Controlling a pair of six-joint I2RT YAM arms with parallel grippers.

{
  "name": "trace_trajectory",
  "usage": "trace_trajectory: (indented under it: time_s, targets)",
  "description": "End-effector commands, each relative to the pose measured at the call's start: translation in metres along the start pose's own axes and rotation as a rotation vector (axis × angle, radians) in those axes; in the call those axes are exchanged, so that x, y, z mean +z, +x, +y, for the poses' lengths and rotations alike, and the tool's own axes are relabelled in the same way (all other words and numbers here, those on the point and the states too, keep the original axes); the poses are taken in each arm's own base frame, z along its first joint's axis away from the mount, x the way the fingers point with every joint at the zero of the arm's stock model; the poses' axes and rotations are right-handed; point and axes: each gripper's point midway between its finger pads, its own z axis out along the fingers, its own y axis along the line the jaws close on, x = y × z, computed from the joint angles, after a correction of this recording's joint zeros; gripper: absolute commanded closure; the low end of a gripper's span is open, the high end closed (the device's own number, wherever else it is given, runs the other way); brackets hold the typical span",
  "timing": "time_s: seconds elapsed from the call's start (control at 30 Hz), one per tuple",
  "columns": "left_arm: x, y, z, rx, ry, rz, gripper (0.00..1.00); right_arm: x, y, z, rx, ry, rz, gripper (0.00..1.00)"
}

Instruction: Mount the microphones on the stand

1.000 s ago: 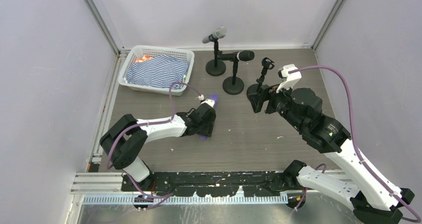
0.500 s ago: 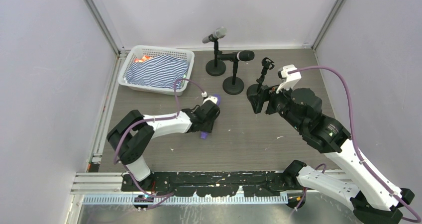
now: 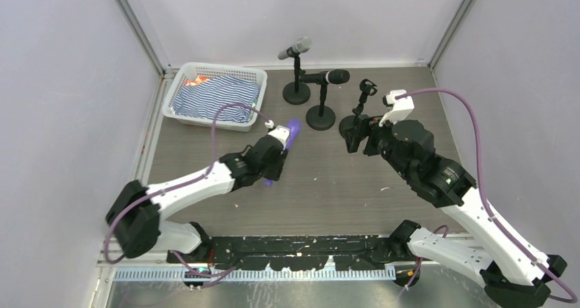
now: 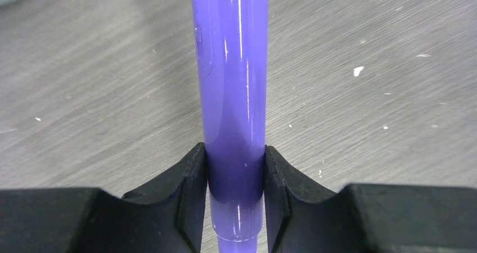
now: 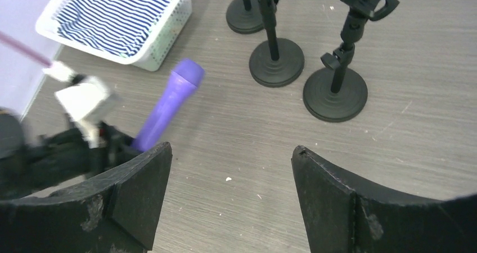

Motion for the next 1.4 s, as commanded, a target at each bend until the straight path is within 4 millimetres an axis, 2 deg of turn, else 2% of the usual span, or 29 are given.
trace_trajectory:
  time_s: [0.0, 0.1, 0.27, 0.43, 0.6, 0.73, 0.9, 1.17, 1.37]
  targets:
    - [-0.036, -0.039, 0.003, 0.008, 0.049, -0.212, 1.0, 0.005, -0.01, -0.008, 0.094, 0.09, 0.02, 0.17]
    - [-0.054, -0.052, -0.001, 0.001, 0.102, -0.285, 0.99, 0.016, -0.006, -0.001, 0.149, 0.045, 0.071, 0.16]
    - [-0.085, -0.075, -0.028, 0.001, 0.284, -0.429, 0.99, 0.034, 0.002, 0.047, 0.275, -0.232, 0.148, 0.13]
    - [-0.104, -0.098, -0.043, -0.029, 0.378, -0.515, 1.0, 0.048, 0.0, 0.072, 0.395, -0.369, 0.105, 0.13]
    - [-0.112, -0.114, -0.054, -0.069, 0.426, -0.52, 1.0, 0.066, 0.007, 0.076, 0.441, -0.389, 0.085, 0.14]
    - [-0.111, -0.122, -0.064, -0.093, 0.456, -0.523, 0.99, 0.076, 0.011, 0.079, 0.466, -0.411, 0.064, 0.15]
    - [-0.11, -0.136, -0.078, -0.095, 0.483, -0.541, 0.99, 0.084, 0.005, 0.08, 0.493, -0.424, 0.009, 0.17]
    - [-0.111, -0.144, -0.092, -0.093, 0.511, -0.55, 1.0, 0.097, 0.006, 0.083, 0.534, -0.426, 0.016, 0.24]
    - [-0.114, -0.146, -0.096, -0.094, 0.518, -0.551, 0.99, 0.102, 0.01, 0.083, 0.541, -0.421, 0.018, 0.33]
